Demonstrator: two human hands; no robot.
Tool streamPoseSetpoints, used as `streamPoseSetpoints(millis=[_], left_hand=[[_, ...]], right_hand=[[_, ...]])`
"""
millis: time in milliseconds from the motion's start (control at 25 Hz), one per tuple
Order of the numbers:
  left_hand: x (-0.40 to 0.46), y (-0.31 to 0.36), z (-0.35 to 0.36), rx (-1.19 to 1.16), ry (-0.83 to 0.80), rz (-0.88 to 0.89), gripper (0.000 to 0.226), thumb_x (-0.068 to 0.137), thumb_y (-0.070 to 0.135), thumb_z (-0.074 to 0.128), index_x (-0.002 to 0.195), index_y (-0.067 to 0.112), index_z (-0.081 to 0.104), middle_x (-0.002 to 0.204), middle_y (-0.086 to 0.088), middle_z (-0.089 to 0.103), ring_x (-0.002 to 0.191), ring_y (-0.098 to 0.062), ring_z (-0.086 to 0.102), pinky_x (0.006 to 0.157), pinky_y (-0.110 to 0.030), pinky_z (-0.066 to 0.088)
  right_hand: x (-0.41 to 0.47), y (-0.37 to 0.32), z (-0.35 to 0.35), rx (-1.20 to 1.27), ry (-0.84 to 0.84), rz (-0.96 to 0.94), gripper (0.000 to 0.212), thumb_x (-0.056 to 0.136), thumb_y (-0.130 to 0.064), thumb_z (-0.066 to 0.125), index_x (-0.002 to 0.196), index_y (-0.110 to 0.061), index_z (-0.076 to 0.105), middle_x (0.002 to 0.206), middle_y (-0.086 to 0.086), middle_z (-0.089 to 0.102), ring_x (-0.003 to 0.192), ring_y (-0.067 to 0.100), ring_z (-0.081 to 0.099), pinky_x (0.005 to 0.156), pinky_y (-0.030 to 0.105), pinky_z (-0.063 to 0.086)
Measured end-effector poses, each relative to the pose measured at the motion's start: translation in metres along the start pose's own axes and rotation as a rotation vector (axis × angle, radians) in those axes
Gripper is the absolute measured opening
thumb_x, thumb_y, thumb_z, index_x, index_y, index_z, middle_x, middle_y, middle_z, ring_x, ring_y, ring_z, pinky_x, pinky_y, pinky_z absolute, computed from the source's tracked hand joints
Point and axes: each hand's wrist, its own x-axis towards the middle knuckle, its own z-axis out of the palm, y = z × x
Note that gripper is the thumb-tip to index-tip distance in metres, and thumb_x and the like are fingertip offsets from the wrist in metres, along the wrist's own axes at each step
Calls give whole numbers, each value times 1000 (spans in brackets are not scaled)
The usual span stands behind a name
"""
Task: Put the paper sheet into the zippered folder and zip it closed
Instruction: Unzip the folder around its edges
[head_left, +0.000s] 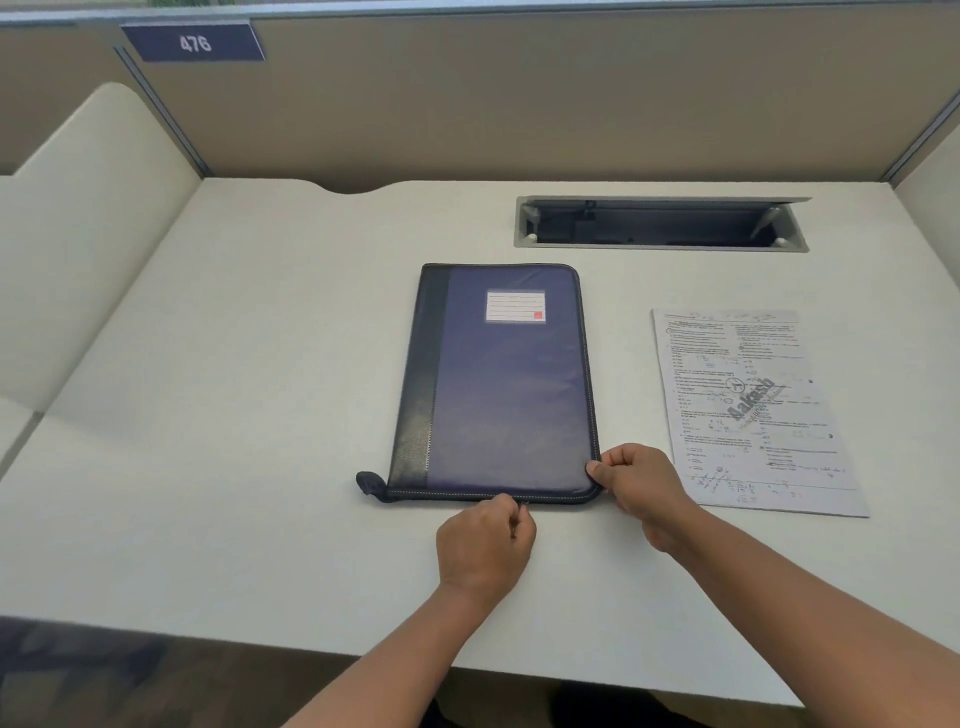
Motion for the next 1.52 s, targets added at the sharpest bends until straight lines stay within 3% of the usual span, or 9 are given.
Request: streamPoseSetpoints(millis=[200, 440, 680, 880, 1200, 1400, 1520], left_hand=[[-2, -11, -6, -3, -14, -13, 30, 87, 32, 67, 62, 22, 54, 53, 7, 58, 46, -20, 52, 46, -27, 35], [-2, -20, -7, -13, -78, -58, 29, 91, 35, 55, 66, 23, 47, 59, 8, 55, 55, -20, 47, 52, -30, 33], [2, -13, -4, -63, -122, -69, 28, 91, 35, 50, 68, 19, 50, 64, 4, 60, 60, -23, 51, 53, -33, 37], [6, -21, -12, -29, -85, -124, 24, 88, 27, 49, 66, 20, 41, 61, 5, 52, 57, -26, 45, 52, -33, 30], [13, -89, -48, 22, -16, -282, 30, 88, 26, 51, 63, 21, 36, 58, 5, 50, 56, -28, 50, 53, -32, 33], [13, -114, -62, 25, -34, -307, 27, 88, 27, 51, 64, 21, 41, 59, 5, 56, 59, -28, 56, 56, -32, 41], [14, -121, -69, 19, -38, -312, 27, 88, 31, 52, 66, 18, 46, 59, 5, 57, 60, -27, 57, 55, -31, 39]], right_hand=[[-4, -3, 5, 3, 39, 22, 21, 87, -14, 75, 73, -13, 60, 69, 3, 56, 61, 18, 42, 60, 30, 35], [-9, -6, 17, 35, 49, 46, 24, 88, -9, 72, 71, -14, 55, 69, 3, 52, 63, 19, 39, 59, 31, 32], [-17, -5, 24, -4, -9, -6, 25, 87, -21, 76, 71, -9, 60, 64, 0, 60, 59, 18, 48, 62, 31, 38], [-15, -7, 30, 13, 35, 16, 15, 85, -16, 79, 89, -7, 69, 88, 6, 75, 74, 20, 63, 67, 32, 49], [-4, -10, 25, 27, 68, 41, 17, 87, -12, 77, 97, -4, 66, 98, 13, 73, 76, 22, 59, 66, 32, 45], [-1, -10, 23, 6, 80, 41, 15, 87, -13, 76, 94, -4, 66, 101, 16, 74, 82, 26, 61, 77, 37, 49], [-1, -12, 23, -3, 79, 32, 11, 87, -12, 76, 89, -7, 67, 96, 12, 74, 78, 23, 63, 70, 33, 49]])
